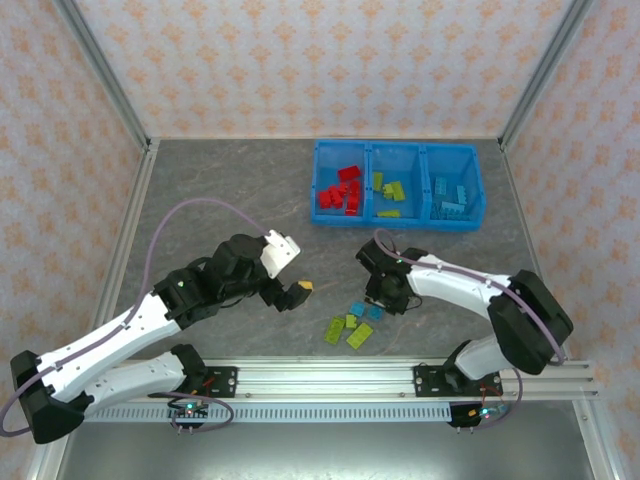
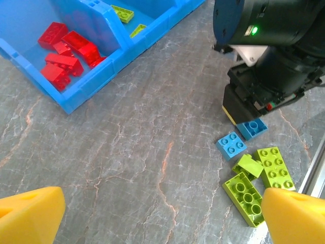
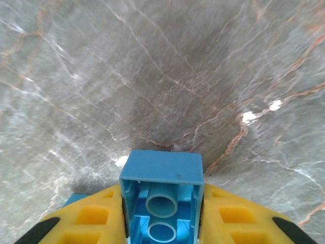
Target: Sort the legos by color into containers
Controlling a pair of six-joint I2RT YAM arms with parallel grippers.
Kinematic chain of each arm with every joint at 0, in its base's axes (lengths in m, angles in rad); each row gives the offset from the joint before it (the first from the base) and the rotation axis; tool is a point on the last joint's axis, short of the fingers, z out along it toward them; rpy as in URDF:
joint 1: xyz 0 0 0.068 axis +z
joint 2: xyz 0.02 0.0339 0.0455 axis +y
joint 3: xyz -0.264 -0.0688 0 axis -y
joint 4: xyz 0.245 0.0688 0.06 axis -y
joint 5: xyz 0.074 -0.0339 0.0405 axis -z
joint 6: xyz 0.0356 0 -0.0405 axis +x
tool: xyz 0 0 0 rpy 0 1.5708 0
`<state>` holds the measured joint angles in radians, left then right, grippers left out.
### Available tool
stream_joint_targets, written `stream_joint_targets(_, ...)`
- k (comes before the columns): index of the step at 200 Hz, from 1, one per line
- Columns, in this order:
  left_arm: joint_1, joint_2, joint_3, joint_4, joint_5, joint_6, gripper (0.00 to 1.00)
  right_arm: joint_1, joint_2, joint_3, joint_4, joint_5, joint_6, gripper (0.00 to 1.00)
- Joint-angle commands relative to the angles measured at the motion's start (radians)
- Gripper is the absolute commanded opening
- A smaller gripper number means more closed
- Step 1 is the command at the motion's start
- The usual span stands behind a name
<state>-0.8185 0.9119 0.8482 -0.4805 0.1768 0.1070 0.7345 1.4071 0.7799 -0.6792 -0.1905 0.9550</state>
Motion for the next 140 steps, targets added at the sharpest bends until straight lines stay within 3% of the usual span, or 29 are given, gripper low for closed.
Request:
stream_joint_targets(1, -0.013, -0.008, 0.023, 0.04, 0.042, 0.015, 1.0, 0.003, -0.138, 0.017, -0.056, 0.133, 0.016, 0.27)
stream_joint_targets(31, -0.03, -0.017, 0.017, 0.071, 0.208, 0.066, 1.0, -0.018, -0.316, 0.084, -0.132, 0.33, -0.024, 0.25)
stream_joint_targets(55, -0.059, -0.007, 0.015, 0.104, 0.251, 0.074, 1.0, -0.135, -0.365, 0.161, -0.15, 0.416, -0.152, 0.25)
stream_joint_targets(101, -0.1, 0.037, 0.035, 0.166, 0.211, -0.012, 1.0, -0.474, -0.231, 0.343, -0.073, 0.358, -0.418, 0.25)
stream_joint_targets(140, -0.105, 0.034, 0.072, 0.086, 0.118, -0.075, 1.0, -0.693, 0.068, 0.515, -0.006, 0.177, -0.484, 0.25)
